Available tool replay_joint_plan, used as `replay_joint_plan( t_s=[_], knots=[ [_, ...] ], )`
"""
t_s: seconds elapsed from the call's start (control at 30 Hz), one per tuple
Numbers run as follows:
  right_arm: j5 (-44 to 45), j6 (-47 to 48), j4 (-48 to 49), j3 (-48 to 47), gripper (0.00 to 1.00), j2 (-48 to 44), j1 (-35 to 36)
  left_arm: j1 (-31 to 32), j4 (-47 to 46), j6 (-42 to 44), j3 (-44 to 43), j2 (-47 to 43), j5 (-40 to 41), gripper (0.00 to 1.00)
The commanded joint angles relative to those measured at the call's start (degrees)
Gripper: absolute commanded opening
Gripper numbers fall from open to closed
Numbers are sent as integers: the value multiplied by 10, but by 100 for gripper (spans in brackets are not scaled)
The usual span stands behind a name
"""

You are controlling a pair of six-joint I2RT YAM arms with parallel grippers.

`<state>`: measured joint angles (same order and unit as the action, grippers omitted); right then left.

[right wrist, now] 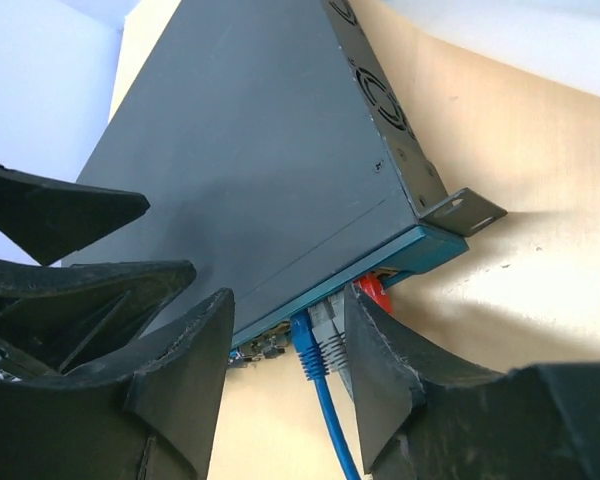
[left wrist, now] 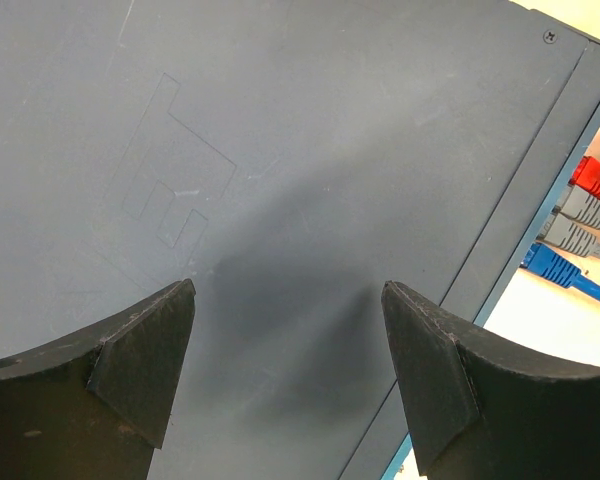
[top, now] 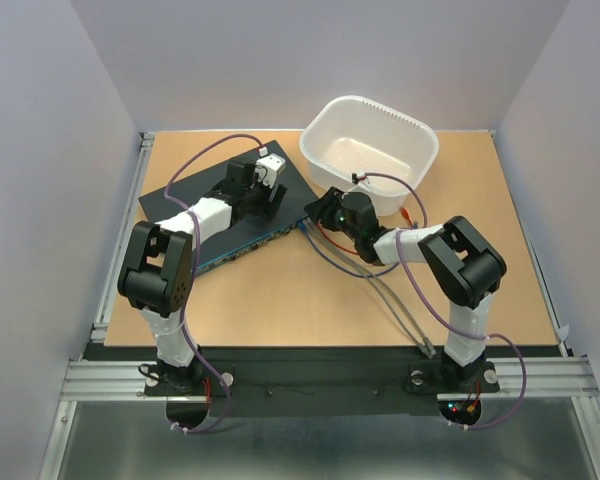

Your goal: Pull the plug from the switch port

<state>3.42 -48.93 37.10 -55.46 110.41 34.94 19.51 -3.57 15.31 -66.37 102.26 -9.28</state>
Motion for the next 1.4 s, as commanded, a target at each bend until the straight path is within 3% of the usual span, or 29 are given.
replay_joint_plan(
  t_s=[0.0, 0.17, 0.33, 0.43, 0.6, 0.83, 1.17, 1.37],
  knots=[
    [-19, -48, -57, 36, 55, 3, 4, 0, -13, -4, -18, -19, -7, 87],
    [35, -8, -117, 66, 57, -90, 18, 1, -14, -7, -24, -19, -14, 87],
    [62, -10, -134, 85, 57, -127, 43, 1, -17, -4, -23, -27, -13, 87],
    [72, -15, -163, 70, 59, -129, 71, 1, -16, -1, -23, -27, -12, 87],
    [65, -55, -113, 99, 61, -114, 71, 1, -20, -2, -23, -24, -14, 87],
    [25, -65, -76, 57, 65, -36, 52, 1, -21, -6, -26, -26, -22, 87],
    [62, -29, -77, 91, 62, -121, 45, 1, -21, -5, -28, -22, -21, 87],
    [53, -31, -76, 78, 60, -106, 39, 0, -18, -5, -32, -23, -23, 87]
  ],
)
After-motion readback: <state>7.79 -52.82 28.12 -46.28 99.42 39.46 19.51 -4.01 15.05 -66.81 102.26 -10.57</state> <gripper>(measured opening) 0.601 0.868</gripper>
